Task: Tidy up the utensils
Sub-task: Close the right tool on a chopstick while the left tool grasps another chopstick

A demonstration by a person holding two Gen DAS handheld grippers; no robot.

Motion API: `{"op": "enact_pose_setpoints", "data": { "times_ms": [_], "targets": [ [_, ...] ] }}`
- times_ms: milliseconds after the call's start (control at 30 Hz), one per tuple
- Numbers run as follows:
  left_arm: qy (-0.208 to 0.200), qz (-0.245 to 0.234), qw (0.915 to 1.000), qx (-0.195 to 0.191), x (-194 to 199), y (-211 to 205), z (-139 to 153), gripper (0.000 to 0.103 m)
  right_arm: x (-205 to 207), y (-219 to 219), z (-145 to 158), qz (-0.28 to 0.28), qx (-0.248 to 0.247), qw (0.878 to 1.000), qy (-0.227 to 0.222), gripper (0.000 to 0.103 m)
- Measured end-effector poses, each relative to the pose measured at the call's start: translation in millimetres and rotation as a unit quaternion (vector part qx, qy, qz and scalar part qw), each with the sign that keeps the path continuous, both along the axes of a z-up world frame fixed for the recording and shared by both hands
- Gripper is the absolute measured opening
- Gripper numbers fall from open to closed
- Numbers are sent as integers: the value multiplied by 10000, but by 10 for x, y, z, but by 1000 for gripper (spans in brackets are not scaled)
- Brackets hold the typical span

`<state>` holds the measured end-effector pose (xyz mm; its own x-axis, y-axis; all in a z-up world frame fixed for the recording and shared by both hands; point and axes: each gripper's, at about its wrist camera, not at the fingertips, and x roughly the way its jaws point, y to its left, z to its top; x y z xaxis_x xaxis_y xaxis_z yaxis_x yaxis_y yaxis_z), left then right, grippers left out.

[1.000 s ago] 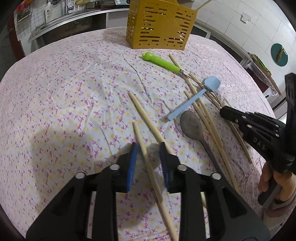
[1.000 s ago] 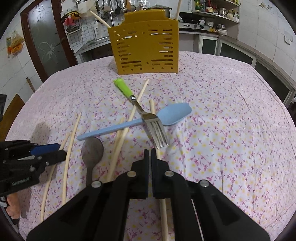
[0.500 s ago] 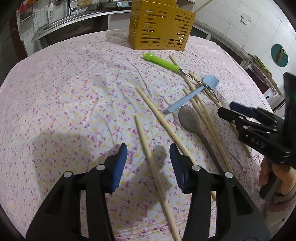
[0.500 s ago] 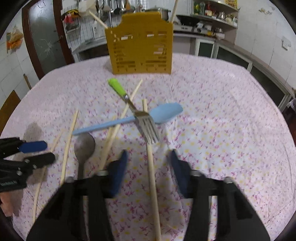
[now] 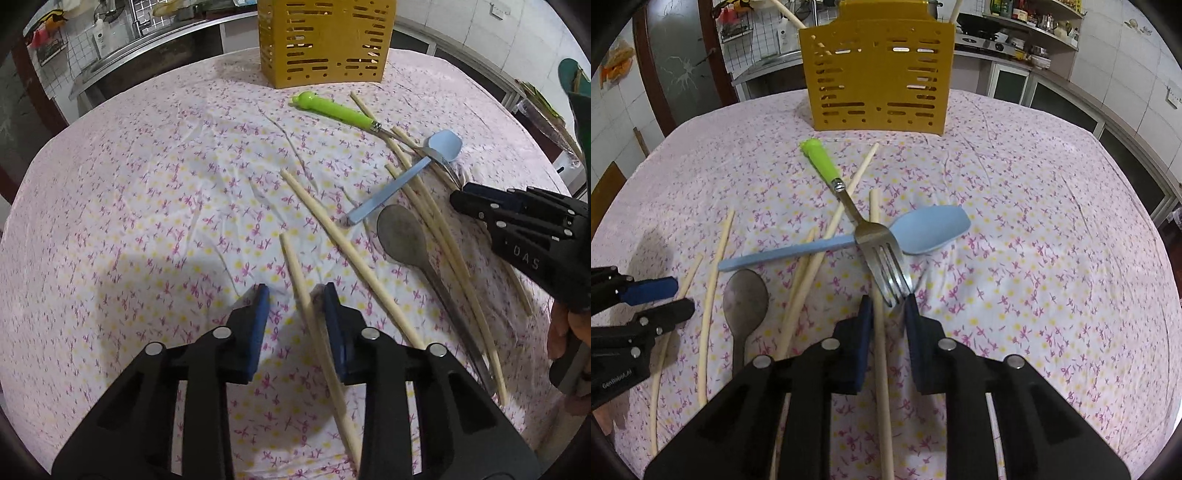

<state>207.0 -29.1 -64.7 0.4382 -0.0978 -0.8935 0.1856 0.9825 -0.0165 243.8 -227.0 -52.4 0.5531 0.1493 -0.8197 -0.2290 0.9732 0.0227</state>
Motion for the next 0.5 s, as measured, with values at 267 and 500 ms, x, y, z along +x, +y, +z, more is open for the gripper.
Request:
{"op": "enact_pose_setpoints", "data": {
  "times_ms": [267,500],
  "targets": [
    [43,117,9987,-490,45,186,-5,7,-171,-107,-2,-165,276,9994,-95,7],
    [38,158,9982,-569,20,208,2,6,-347,-154,43,-135,432,9989,-73,6]
  ]
}}
